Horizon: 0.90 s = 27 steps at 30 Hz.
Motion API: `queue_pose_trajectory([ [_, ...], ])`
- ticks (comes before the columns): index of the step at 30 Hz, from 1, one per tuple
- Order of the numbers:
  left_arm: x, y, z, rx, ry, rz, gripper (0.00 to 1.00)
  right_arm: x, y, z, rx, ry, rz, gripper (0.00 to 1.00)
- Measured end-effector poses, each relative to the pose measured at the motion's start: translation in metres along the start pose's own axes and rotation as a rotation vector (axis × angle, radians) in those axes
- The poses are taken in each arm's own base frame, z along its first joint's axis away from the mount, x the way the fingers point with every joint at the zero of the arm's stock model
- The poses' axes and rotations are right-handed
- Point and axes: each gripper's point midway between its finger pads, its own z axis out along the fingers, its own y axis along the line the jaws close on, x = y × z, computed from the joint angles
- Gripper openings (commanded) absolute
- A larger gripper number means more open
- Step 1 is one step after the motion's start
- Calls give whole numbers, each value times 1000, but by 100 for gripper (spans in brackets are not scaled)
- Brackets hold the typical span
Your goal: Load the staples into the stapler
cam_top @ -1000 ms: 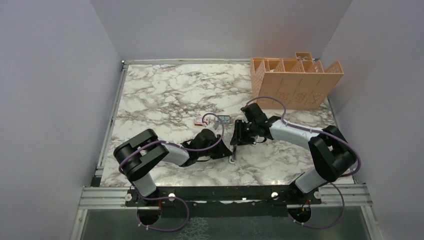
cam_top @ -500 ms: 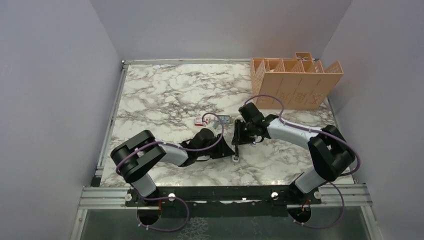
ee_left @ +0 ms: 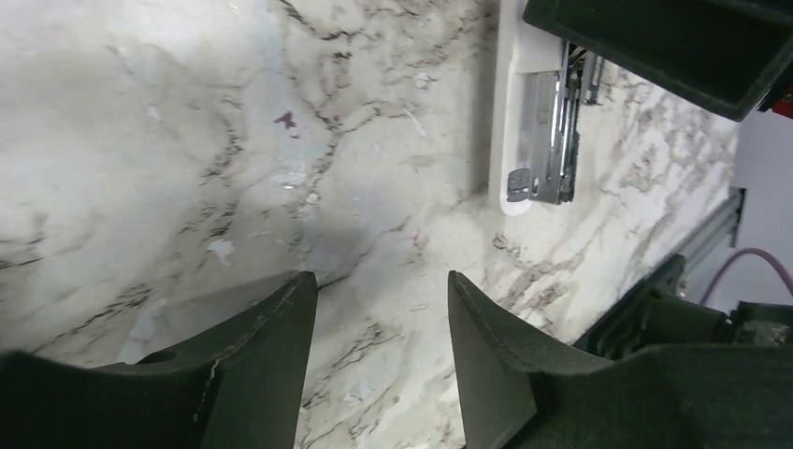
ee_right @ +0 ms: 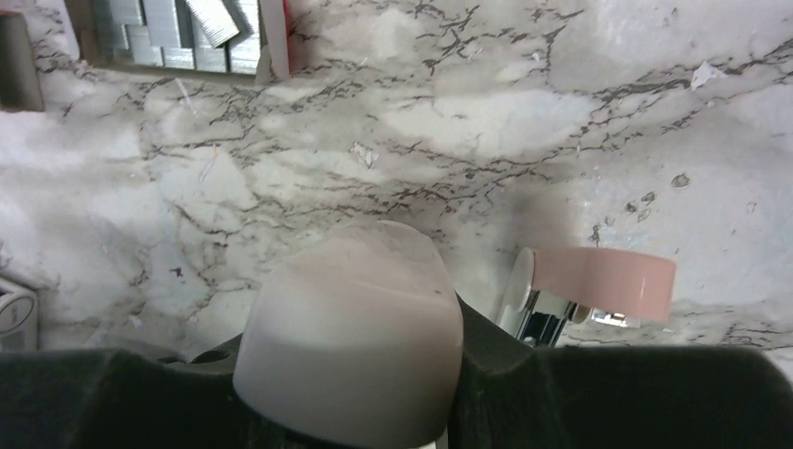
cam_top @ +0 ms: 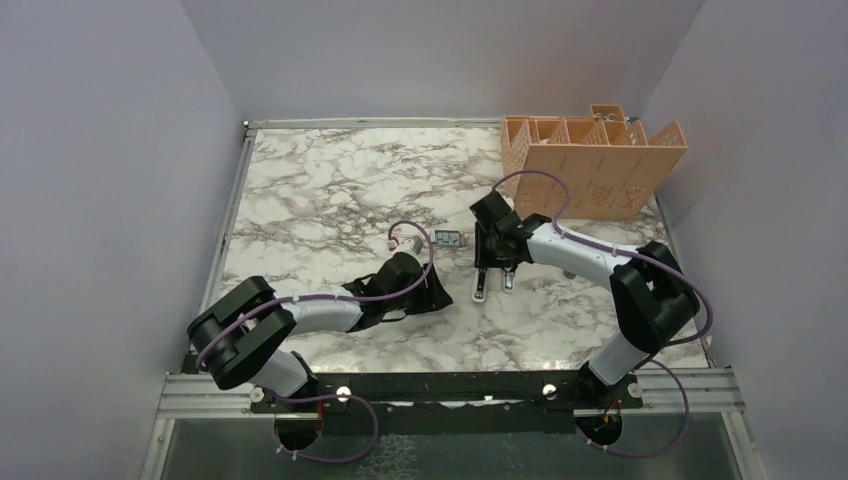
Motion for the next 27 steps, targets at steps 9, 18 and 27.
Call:
queue_pose_trajectory([
  [9,-13,18,-18,-123,-46,64,56,0,-9,13,63,0,-23,30],
  [18,-30,12,-29,-150,-88,102,58,-2,-8,15,58,-9,-23,48],
  [27,-65,5,-46,-231,-160,200,69,-10,-5,3,35,-42,-16,57],
])
